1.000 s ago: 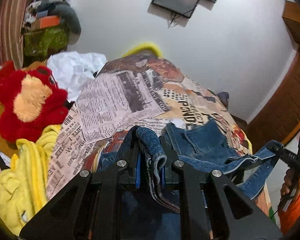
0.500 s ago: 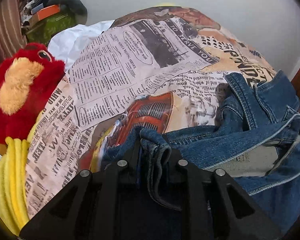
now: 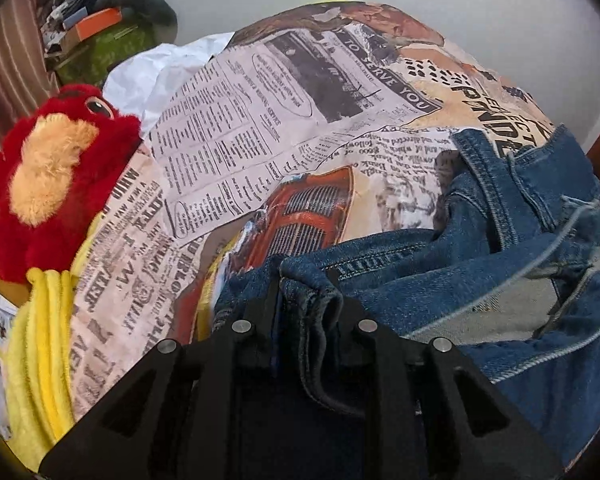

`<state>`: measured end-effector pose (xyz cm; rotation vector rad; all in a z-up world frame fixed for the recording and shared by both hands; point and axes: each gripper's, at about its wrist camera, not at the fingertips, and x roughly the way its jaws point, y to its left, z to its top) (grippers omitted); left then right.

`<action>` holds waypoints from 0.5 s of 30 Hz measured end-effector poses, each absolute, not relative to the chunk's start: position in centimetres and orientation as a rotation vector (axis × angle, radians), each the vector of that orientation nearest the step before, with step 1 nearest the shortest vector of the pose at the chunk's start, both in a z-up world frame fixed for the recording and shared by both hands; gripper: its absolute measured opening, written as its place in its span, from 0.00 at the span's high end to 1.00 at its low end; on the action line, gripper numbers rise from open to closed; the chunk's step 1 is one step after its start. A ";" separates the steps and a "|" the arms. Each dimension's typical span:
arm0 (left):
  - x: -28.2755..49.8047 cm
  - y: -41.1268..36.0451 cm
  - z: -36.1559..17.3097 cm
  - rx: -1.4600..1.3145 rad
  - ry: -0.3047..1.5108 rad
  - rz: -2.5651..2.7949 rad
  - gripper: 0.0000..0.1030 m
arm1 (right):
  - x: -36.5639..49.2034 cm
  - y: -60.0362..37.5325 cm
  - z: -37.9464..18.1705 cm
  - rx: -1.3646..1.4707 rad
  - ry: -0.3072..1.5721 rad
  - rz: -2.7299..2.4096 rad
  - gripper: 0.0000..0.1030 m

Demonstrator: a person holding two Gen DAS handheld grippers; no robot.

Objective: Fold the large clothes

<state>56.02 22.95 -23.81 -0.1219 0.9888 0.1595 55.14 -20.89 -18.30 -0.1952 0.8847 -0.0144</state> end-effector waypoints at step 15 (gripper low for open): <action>49.1 21.9 -14.3 0.032 0.855 0.139 0.08 | 48.9 -18.3 -16.4 0.018 0.962 0.310 0.80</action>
